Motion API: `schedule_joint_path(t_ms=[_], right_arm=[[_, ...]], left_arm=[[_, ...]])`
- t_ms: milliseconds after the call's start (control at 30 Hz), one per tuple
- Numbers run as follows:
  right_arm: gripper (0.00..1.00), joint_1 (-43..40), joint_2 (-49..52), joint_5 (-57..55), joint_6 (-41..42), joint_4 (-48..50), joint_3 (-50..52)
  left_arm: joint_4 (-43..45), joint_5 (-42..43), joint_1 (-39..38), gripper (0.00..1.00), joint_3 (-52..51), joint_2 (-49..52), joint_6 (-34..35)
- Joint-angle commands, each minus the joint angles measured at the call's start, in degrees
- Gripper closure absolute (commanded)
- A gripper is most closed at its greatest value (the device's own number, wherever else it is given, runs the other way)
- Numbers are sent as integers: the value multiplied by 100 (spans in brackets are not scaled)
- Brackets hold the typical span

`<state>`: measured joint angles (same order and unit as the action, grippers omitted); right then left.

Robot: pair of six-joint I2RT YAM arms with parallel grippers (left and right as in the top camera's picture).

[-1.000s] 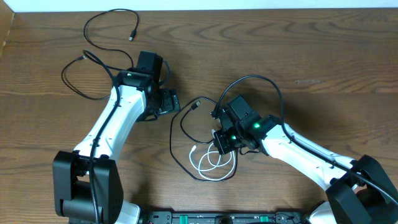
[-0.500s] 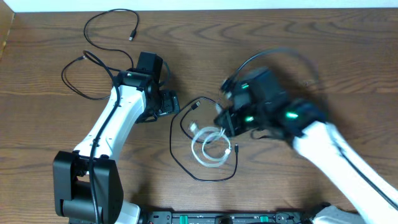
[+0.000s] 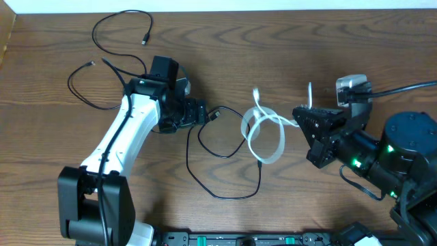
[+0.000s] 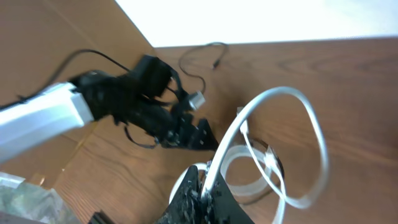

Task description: Untangle cables

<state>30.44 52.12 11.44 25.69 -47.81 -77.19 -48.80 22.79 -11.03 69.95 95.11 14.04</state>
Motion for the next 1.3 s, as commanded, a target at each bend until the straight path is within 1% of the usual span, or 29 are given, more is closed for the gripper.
schedule_joint_path(t_ms=[0, 167, 233, 333, 400, 433, 500, 633, 700, 800, 933, 967, 1033, 1233, 1267], right_arm=[[99, -11, 136, -50, 146, -153, 35], [99, -11, 367, 769, 133, -275, 39], [99, -11, 549, 1172, -101, -249, 39], [99, -11, 772, 1462, -319, -249, 39], [99, 0, 984, 1902, -557, -181, 39], [99, 4, 1084, 2144, -656, -129, 39], [99, 13, 1316, 2782, -876, 17, 39], [99, 101, 1797, 4100, -1521, 280, 39], [99, 166, 2024, 4474, -1718, 313, 39], [99, 267, 2321, 4601, -1773, 306, 39], [99, 426, 2643, 4863, -2048, 308, 39], [99, 494, 2719, 5158, -2312, 310, 39], [99, 588, 2787, 5445, -2588, 321, 39], [99, 728, 2815, 5064, -2599, 350, 39], [99, 728, 2815, 4966, -2599, 348, 39]], left_arm=[[94, 704, 11, 9, 262, -437, 9], [195, 704, 184, 9, 317, -1062, 968], [197, 706, 345, 9, 317, -1403, 1679], [197, 706, 525, 9, 317, -1843, 2848], [197, 706, 570, 9, 317, -2120, 3580], [197, 706, 573, 9, 317, -2251, 3884], [199, 706, 570, 9, 317, -2465, 4260], [221, 706, 570, 9, 317, -2837, 4518], [219, 765, 570, 9, 317, -2962, 4522], [223, 1040, 570, 9, 317, -3108, 4612], [221, 1399, 570, 9, 317, -3209, 5324], [221, 1447, 570, 9, 317, -3220, 5528], [221, 1587, 570, 9, 315, -3228, 5687], [221, 2492, 570, 11, 315, -3226, 5928], [221, 2627, 570, 13, 315, -3226, 5971]])
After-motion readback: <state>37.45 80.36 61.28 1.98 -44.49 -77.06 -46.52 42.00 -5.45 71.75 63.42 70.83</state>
